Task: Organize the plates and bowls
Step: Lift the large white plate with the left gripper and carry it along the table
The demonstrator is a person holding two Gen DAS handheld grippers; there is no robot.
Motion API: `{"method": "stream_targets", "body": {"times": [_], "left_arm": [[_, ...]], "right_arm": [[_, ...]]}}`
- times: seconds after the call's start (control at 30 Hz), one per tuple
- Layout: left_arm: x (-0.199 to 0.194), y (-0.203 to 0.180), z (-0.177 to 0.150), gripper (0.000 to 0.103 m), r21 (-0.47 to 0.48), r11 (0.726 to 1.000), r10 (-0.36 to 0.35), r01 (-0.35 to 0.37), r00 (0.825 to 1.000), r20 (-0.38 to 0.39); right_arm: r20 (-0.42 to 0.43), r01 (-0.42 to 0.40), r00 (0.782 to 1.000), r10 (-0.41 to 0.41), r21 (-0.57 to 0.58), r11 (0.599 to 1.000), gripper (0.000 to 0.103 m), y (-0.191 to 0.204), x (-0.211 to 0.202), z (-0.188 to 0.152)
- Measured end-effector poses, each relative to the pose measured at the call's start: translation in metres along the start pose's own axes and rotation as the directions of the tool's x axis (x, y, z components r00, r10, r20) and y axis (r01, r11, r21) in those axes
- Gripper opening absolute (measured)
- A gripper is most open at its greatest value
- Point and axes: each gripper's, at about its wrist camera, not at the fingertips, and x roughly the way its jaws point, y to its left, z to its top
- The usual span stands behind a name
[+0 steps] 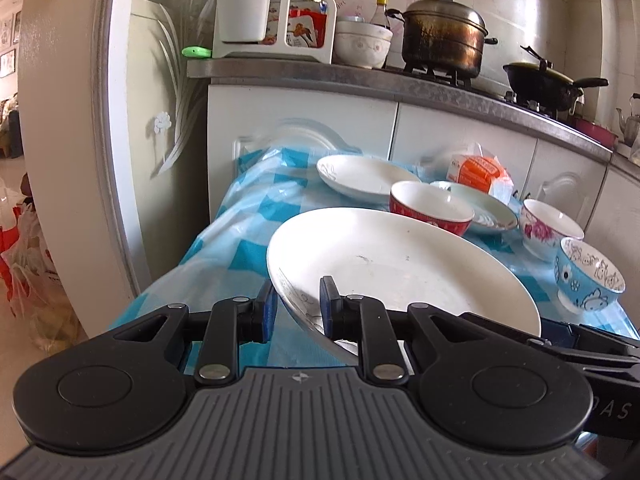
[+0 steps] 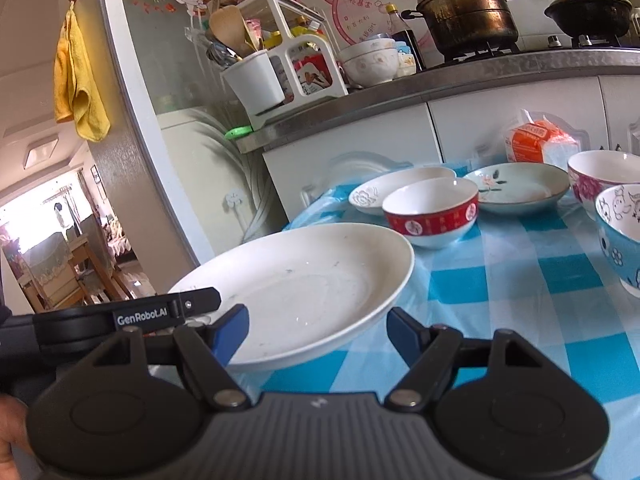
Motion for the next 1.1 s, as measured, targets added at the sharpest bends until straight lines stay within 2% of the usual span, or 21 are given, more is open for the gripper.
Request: {"method": "stream_targets", "body": {"times": [0.73, 1.1], "left_arm": [[0.011, 0.004, -0.022, 0.020, -0.026, 1.000, 0.007, -0.009, 0.997, -0.083], [0.016, 0.007, -0.027, 0.020, -0.044, 0.999, 0.013, -0.018, 0.995, -0.100]], "right_arm": [[-0.081, -0.001, 0.997, 0.000, -0.011, 1.000, 0.076, -0.006, 0.004, -0.021], [-0.108, -0.005, 0.994, 0.000, -0.044, 0.999, 0.077, -0.005, 0.007, -0.026]]}}
